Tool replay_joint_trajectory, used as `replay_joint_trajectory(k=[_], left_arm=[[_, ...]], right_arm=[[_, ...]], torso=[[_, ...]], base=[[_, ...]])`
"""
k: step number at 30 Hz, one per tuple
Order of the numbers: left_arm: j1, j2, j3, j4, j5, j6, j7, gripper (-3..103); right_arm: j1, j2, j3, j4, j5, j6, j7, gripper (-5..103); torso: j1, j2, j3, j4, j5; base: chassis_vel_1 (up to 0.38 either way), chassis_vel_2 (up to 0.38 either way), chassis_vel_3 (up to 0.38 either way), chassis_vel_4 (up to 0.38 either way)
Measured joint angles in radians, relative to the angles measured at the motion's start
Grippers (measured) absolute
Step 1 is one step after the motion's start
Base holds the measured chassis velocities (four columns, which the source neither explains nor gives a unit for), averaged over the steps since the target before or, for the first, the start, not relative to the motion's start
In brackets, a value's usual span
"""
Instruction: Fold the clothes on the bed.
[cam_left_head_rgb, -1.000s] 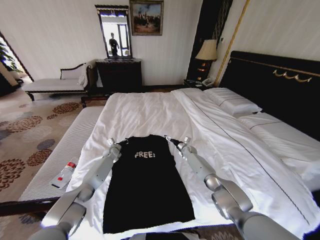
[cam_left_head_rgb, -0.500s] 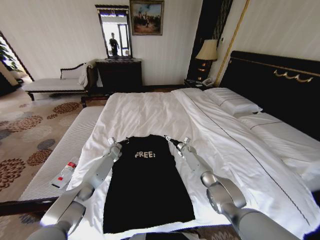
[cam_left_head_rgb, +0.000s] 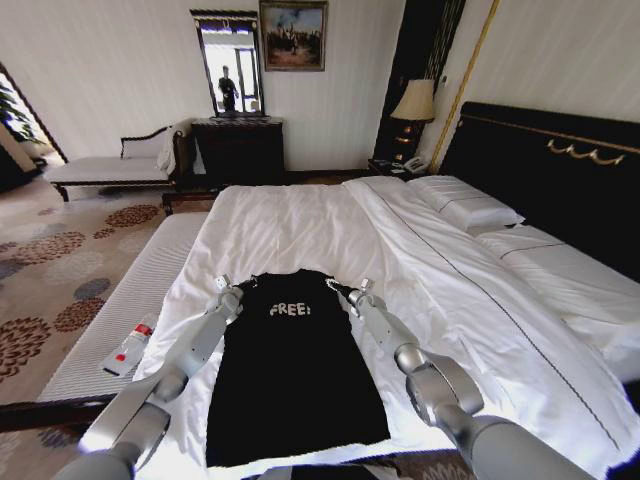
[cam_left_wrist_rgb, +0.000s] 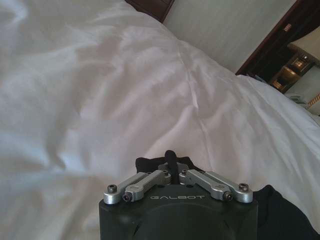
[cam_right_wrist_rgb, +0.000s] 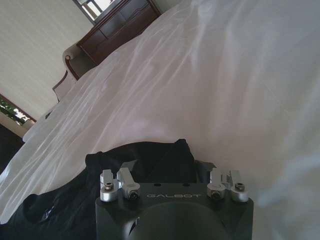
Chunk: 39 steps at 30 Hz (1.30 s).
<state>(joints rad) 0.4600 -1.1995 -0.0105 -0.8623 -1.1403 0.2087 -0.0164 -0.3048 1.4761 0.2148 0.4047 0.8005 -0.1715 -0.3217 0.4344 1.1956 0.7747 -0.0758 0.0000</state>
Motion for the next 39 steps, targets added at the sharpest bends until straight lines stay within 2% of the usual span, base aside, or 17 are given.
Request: replay_joint_trajectory(k=[5,7,11,13,16,19,28,32,35,39], left_arm=[[-0.004,-0.009,-0.003,0.007,0.001,0.0,0.003,2],[-0.004,-0.01,-0.003,0.007,0.002,0.0,0.003,2],[-0.007,-0.011,-0.003,0.016,0.005,0.0,0.01,2],[-0.007,-0.011,-0.003,0.017,0.005,0.0,0.011,2],[-0.009,-0.011,-0.004,0.02,0.006,0.0,0.012,2],[-0.009,-0.011,-0.005,0.022,0.006,-0.001,0.012,2],[-0.006,-0.011,-0.009,0.024,0.009,-0.002,0.012,2],[0.006,0.0,-0.024,-0.01,0.001,-0.001,-0.002,2],[0.002,0.012,-0.03,-0.032,-0.013,-0.001,-0.011,2],[-0.066,0.04,-0.032,-0.034,-0.055,-0.001,-0.022,2]], right_arm=[[0.015,0.01,0.0,-0.022,-0.018,0.0,0.003,44],[0.015,0.011,0.0,-0.023,-0.021,0.0,0.003,44],[0.022,0.016,0.003,-0.035,-0.033,0.004,0.013,22],[0.023,0.017,0.004,-0.036,-0.033,0.004,0.014,22],[0.03,0.02,0.006,-0.041,-0.036,0.005,0.015,6],[0.03,0.022,0.006,-0.044,-0.041,0.008,0.018,1],[0.026,0.024,-0.004,-0.036,-0.042,0.024,0.028,1],[0.006,0.002,-0.063,0.05,0.023,0.038,0.045,1],[0.015,-0.011,-0.094,0.085,0.037,0.055,0.059,1],[0.067,-0.03,-0.124,0.118,0.062,0.074,0.093,1]], torso=[[0.0,0.0,0.0,-0.0002,0.0],[0.0,0.0,0.0,-0.0003,0.0],[0.0,0.0,0.0,0.0,0.0],[0.0,0.0,0.0,0.0,0.0],[0.0,0.0,0.0,0.0,0.0],[0.0,0.0,0.0,-0.0002,0.0],[0.0,0.0,0.0,-0.0002,0.0],[0.0,0.0,0.0,-0.0001,0.0],[0.0,0.0,0.0,0.0001,0.0],[0.0,0.0,0.0,0.0001,-0.0002]], base=[[0.0,0.0,0.0,0.0],[0.0,0.0,0.0,0.0],[0.0,0.0,0.0,0.0],[0.0,0.0,0.0,0.0],[0.0,0.0,0.0,0.0],[0.0,0.0,0.0,0.0],[0.0,0.0,0.0,0.0],[0.0,0.0,0.0,0.0],[0.0,0.0,0.0,0.0],[0.0,0.0,0.0,0.0]])
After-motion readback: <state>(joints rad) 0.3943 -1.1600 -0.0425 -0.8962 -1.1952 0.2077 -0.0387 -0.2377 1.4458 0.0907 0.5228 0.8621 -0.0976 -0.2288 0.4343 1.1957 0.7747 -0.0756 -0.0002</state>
